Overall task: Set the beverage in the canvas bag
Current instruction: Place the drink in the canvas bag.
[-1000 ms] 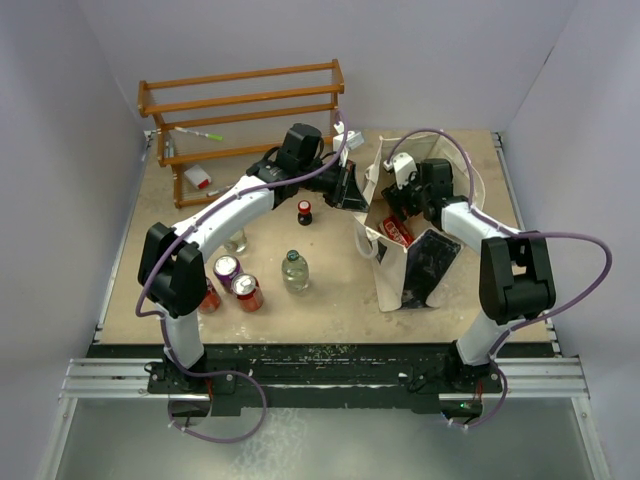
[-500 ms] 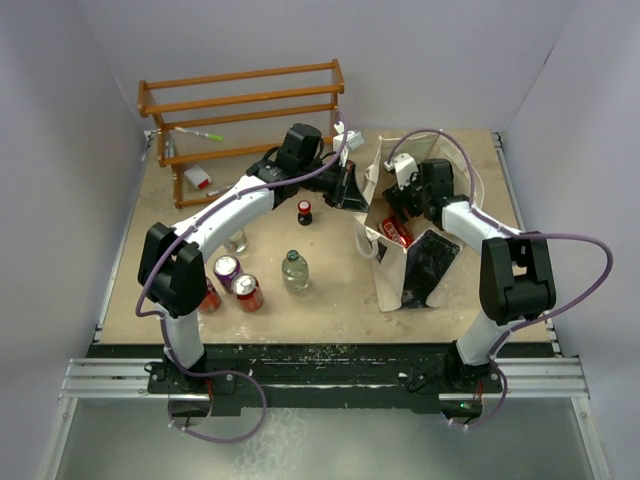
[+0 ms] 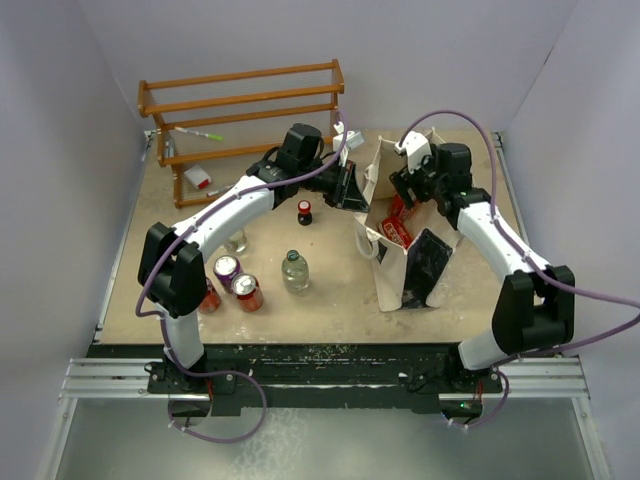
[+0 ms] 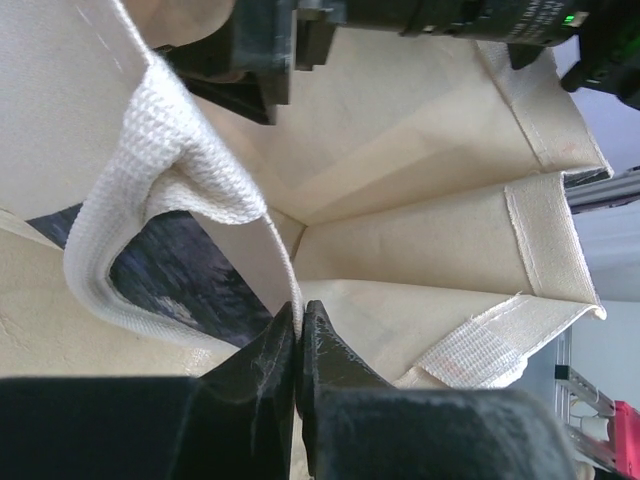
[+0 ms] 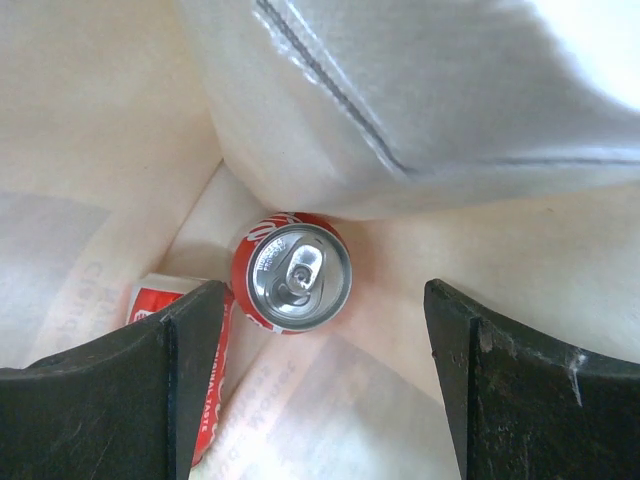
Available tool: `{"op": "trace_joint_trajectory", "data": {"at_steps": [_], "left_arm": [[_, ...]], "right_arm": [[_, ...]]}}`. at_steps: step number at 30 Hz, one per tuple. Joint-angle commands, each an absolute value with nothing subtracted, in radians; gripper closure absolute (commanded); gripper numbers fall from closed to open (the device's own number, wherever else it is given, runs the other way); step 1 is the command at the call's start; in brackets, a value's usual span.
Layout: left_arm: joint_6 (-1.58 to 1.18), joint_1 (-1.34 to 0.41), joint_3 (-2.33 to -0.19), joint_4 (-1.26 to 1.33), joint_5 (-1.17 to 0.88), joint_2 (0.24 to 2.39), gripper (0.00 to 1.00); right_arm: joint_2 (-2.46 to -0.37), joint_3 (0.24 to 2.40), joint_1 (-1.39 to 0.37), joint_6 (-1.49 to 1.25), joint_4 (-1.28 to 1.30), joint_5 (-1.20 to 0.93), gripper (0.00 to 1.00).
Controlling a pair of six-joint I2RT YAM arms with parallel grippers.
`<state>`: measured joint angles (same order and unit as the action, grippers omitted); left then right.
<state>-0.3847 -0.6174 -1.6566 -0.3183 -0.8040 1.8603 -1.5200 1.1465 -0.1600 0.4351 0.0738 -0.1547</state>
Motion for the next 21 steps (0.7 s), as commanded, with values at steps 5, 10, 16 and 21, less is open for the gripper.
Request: {"op": "trace_joint_trajectory", "data": {"at_steps": [5, 10, 16, 21], "left_arm": [[-0.402, -0.620, -1.688, -0.290, -0.823, 1.815, 0.80], [-0.366, -0.618, -1.730, -0.304, -0.842, 1.799, 0.59], [-0.253, -0.603, -1.780, -0.364, -0.870, 1.748, 0.30], [-0.153, -0.564, -1.784, -0.406, -0.893, 1.669, 0.10]], "right_arm": [[-1.389, 1.220, -0.153, 0.403, 0.135, -0.187, 0.17], [-1.323, 1.292, -0.154, 0.378, 0.191, -0.200, 0.18], [-1.255, 1.386, -0.157, 0.353, 0.287, -0.283, 0.18], [-1.212, 1.444, -0.198, 0.349, 0.345, -0.378, 0.18]]}}
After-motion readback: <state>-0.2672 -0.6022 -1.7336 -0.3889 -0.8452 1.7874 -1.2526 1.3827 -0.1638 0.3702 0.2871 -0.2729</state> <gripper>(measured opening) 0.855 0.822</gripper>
